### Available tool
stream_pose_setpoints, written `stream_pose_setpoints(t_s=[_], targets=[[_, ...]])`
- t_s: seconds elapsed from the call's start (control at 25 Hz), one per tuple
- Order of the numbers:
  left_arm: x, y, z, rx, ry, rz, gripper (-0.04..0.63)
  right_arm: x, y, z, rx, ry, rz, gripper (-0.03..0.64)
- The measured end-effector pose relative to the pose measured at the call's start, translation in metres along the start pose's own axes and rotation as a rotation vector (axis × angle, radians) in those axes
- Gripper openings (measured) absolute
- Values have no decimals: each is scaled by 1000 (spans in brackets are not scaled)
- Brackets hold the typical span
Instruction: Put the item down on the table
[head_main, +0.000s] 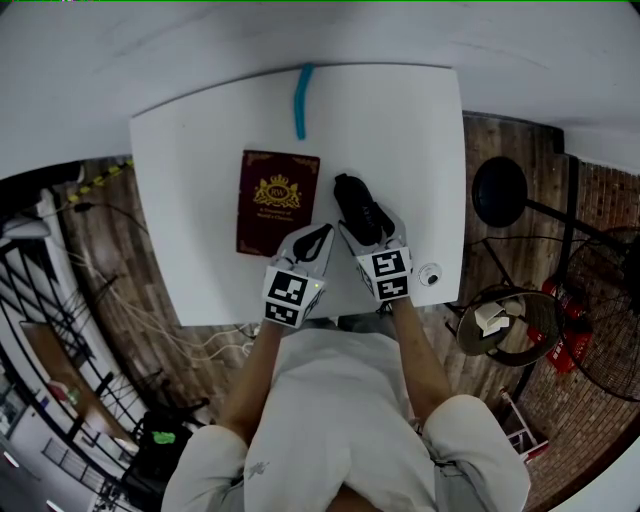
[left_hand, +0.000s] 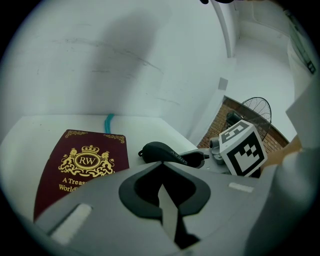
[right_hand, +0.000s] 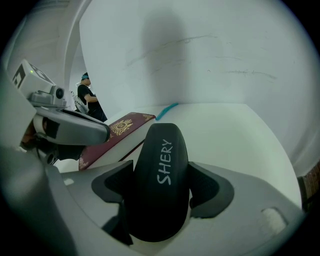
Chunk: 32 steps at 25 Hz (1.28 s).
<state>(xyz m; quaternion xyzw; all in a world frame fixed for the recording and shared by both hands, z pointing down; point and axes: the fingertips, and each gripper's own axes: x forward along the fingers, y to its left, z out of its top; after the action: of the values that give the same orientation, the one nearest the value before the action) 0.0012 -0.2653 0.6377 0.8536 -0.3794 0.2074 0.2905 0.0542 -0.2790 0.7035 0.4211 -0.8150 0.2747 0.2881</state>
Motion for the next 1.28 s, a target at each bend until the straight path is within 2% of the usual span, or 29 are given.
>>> stream_pose_setpoints(t_s=[0.52, 0.84, 1.28], targets=[[-3, -2, 0, -5, -6, 1, 18, -1, 3, 1, -22, -5, 17, 357], [-5, -1, -4, -15, -6, 0, 18, 1, 9, 3, -30, -6, 24, 393], [-19, -5, 8, 12, -37, 5, 18, -19, 10, 18, -49, -58, -14, 394]])
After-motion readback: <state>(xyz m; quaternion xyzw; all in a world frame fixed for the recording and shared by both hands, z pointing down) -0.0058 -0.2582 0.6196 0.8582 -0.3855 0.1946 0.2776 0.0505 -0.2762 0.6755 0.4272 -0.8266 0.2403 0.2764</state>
